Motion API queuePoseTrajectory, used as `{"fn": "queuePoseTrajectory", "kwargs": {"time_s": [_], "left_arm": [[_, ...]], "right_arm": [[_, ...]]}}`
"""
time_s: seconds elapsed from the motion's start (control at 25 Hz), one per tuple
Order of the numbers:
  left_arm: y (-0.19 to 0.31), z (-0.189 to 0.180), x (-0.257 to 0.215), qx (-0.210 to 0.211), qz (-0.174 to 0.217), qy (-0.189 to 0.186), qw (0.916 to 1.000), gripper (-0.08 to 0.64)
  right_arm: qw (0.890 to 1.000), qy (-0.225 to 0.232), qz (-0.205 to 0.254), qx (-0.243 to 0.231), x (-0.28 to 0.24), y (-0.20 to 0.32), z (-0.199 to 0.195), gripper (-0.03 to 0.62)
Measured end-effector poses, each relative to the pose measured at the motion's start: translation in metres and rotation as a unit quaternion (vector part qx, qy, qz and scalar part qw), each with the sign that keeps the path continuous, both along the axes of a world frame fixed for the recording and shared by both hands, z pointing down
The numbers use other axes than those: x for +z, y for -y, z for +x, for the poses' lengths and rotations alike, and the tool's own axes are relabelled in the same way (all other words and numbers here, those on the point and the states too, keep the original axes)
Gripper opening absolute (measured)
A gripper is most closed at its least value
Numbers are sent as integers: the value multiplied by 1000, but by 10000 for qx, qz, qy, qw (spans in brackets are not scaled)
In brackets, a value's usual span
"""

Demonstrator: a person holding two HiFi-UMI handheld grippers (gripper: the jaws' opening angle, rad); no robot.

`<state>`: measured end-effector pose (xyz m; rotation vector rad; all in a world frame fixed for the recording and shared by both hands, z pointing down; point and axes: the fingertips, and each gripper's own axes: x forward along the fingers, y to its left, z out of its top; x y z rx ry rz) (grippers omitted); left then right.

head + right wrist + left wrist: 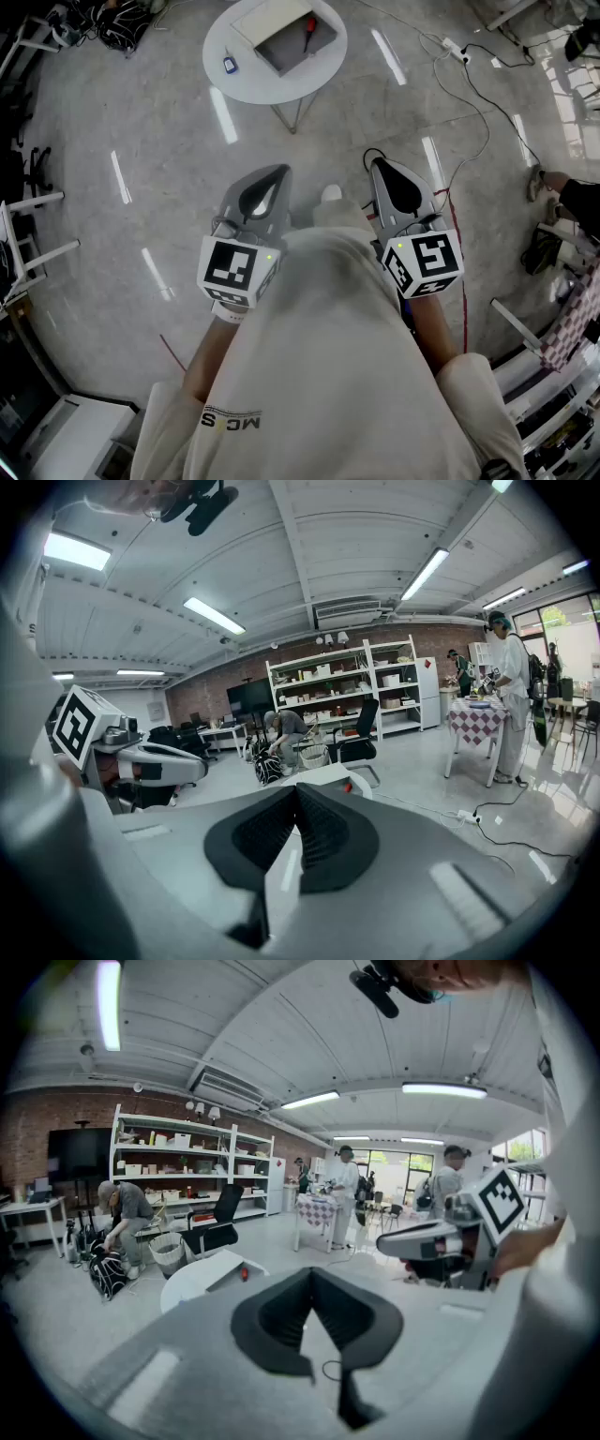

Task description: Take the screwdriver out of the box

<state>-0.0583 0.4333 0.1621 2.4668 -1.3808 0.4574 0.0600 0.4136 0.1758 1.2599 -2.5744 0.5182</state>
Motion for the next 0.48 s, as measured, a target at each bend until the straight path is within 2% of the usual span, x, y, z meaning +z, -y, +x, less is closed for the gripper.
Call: {"fn": "queuePoseTrajectory", "kwargs": {"time_s": [0.28, 0.48], "left_arm": [[-19, 4, -6, 63, -44, -57, 10000, 0], [-14, 10, 0, 104, -115, -73, 9999, 0]], "right_arm": [[10000, -5, 61, -40, -9, -19, -8, 2], [9994, 348, 47, 60, -15, -12, 2, -2]]}}
